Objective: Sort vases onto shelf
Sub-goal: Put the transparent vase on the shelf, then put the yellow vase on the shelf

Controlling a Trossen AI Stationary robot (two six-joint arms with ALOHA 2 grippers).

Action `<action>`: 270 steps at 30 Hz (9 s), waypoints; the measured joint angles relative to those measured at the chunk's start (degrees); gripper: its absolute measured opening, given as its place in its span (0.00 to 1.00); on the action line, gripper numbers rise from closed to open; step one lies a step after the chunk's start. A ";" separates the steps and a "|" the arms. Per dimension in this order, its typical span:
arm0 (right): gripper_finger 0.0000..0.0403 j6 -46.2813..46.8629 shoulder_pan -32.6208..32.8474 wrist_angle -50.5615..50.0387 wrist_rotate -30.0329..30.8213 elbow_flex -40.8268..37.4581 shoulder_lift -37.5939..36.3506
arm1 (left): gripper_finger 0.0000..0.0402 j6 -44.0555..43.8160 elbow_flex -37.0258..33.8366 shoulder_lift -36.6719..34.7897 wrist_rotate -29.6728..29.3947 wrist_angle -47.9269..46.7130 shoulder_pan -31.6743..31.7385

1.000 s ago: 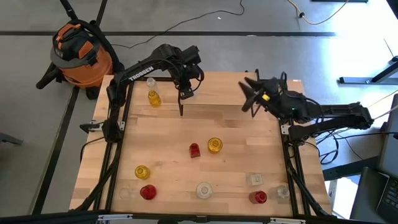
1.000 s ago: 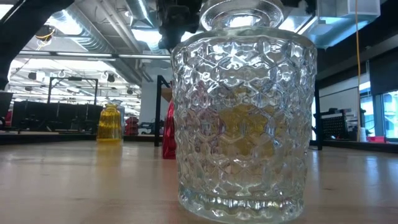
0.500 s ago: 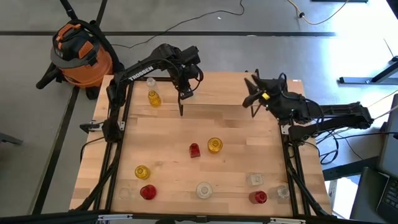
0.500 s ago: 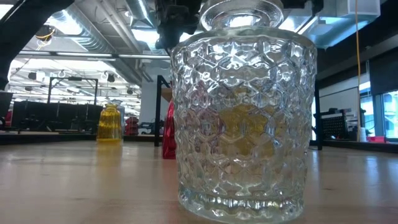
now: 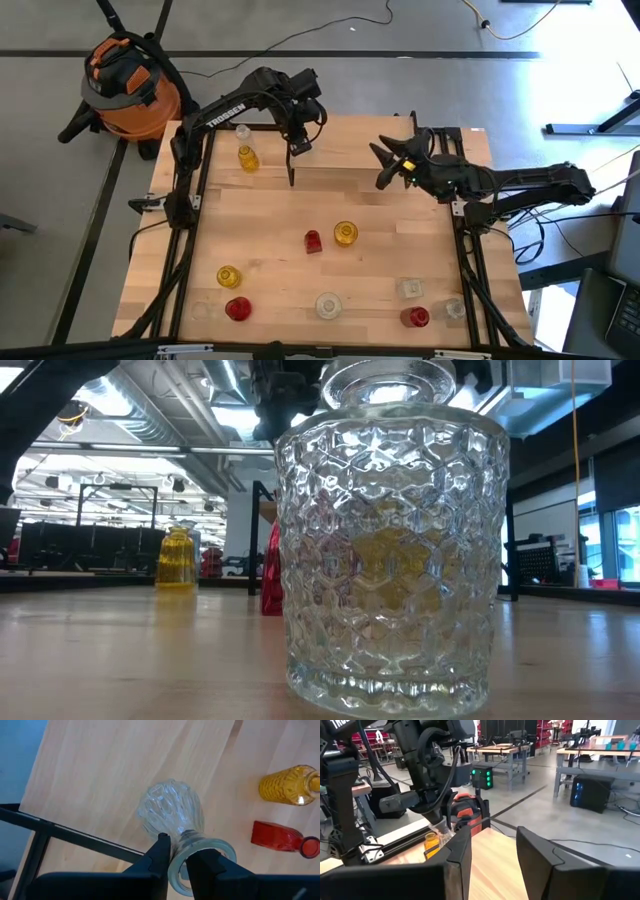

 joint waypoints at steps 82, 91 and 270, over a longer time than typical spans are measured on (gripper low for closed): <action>0.29 5.71 -0.02 0.36 -9.57 -0.07 3.39 | 0.34 -9.07 -39.11 -22.98 -1.74 5.84 18.88; 0.29 5.71 -0.91 0.31 -10.24 -0.07 3.39 | 0.34 -9.47 -52.49 -22.95 -2.01 13.64 18.28; 0.50 7.47 -31.52 -9.52 -24.42 22.00 36.12 | 0.17 -20.03 -14.38 -36.87 -36.15 -2.66 -38.73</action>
